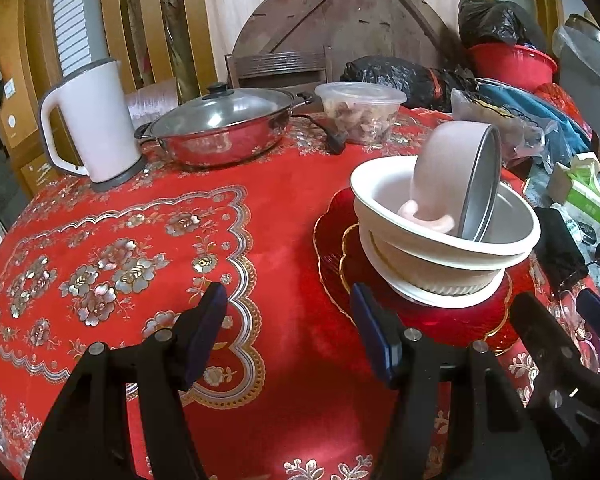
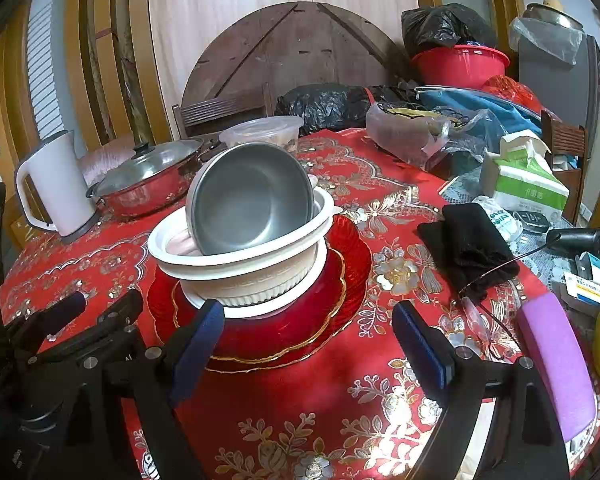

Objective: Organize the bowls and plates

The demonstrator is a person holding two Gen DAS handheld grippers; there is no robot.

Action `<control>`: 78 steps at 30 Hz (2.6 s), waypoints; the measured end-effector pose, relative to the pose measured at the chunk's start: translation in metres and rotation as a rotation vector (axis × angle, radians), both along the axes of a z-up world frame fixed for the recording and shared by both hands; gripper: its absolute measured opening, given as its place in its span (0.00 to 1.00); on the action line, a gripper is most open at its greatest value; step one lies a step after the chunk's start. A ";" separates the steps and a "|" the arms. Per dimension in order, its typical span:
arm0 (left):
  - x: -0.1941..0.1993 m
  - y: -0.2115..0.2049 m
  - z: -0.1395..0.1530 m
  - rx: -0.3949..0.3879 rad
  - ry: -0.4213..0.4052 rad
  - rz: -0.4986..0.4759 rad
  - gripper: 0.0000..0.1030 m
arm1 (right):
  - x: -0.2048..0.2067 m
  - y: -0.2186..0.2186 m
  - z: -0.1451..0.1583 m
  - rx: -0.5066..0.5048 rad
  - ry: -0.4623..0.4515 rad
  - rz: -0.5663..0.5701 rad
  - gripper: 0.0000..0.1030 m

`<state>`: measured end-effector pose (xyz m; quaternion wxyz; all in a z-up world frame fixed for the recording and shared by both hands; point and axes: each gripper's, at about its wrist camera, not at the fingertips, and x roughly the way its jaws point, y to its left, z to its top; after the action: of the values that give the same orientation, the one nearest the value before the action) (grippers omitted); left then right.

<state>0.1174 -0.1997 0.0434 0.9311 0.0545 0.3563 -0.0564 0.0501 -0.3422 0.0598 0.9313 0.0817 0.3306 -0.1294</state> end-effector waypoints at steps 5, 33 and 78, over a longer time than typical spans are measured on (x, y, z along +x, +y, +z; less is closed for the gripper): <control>-0.001 0.000 0.002 0.008 -0.020 0.005 0.61 | -0.001 0.000 0.000 0.001 -0.008 0.000 0.85; 0.001 0.001 0.000 -0.009 -0.027 -0.003 0.61 | 0.002 0.001 -0.003 -0.001 -0.017 0.002 0.85; 0.003 0.001 -0.003 -0.016 -0.015 -0.011 0.61 | 0.000 0.000 -0.007 0.001 -0.010 -0.016 0.85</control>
<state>0.1209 -0.1992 0.0400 0.9338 0.0494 0.3486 -0.0640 0.0499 -0.3420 0.0526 0.9318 0.0854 0.3253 -0.1365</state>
